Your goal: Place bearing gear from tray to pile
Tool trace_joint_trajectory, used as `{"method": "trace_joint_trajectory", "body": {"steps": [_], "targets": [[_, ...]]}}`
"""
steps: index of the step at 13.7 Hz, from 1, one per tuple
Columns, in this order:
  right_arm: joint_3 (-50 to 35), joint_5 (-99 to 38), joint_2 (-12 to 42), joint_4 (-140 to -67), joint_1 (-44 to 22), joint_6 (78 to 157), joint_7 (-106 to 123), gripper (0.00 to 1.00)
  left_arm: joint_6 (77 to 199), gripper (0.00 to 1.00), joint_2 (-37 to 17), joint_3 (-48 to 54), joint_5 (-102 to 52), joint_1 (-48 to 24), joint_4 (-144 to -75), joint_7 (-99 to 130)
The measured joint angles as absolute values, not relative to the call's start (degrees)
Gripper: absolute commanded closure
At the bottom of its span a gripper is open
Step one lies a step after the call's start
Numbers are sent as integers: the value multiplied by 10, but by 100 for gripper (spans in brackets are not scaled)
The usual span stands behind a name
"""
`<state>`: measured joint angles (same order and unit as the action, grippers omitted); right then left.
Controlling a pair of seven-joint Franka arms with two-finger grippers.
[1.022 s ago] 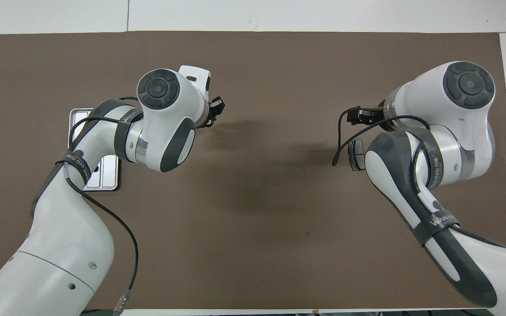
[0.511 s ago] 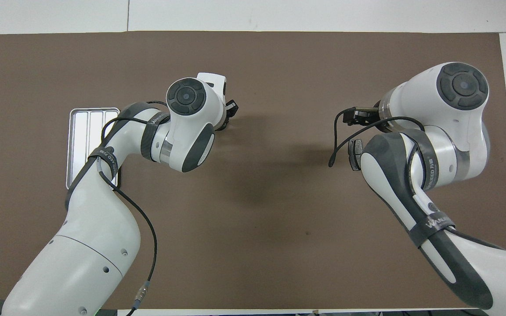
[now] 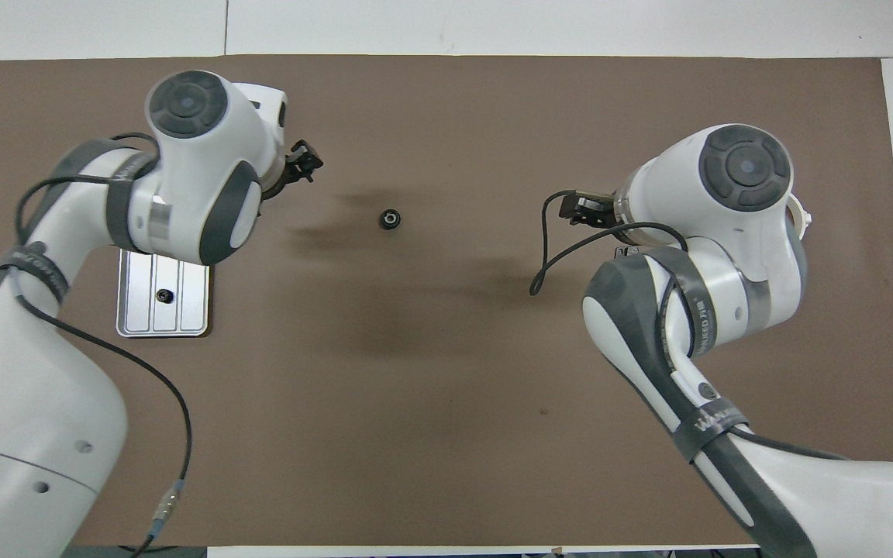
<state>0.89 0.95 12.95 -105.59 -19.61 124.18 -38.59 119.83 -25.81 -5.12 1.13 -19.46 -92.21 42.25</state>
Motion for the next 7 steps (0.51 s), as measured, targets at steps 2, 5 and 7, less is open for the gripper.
{"method": "trace_joint_trajectory", "body": {"steps": [2,5,7], "targets": [[8,9,159,-1019,-245,1241,-465,6,1189,0,-202,-52,11,-112,-981,270],[8,12,235,-923,-300,1187,-564,0,1204,19,-133,-52,11,-28,-1084,105],[8,32,312,-825,-328,1143,-606,0,1263,37,-116,-47,11,-26,-1143,92]]}}
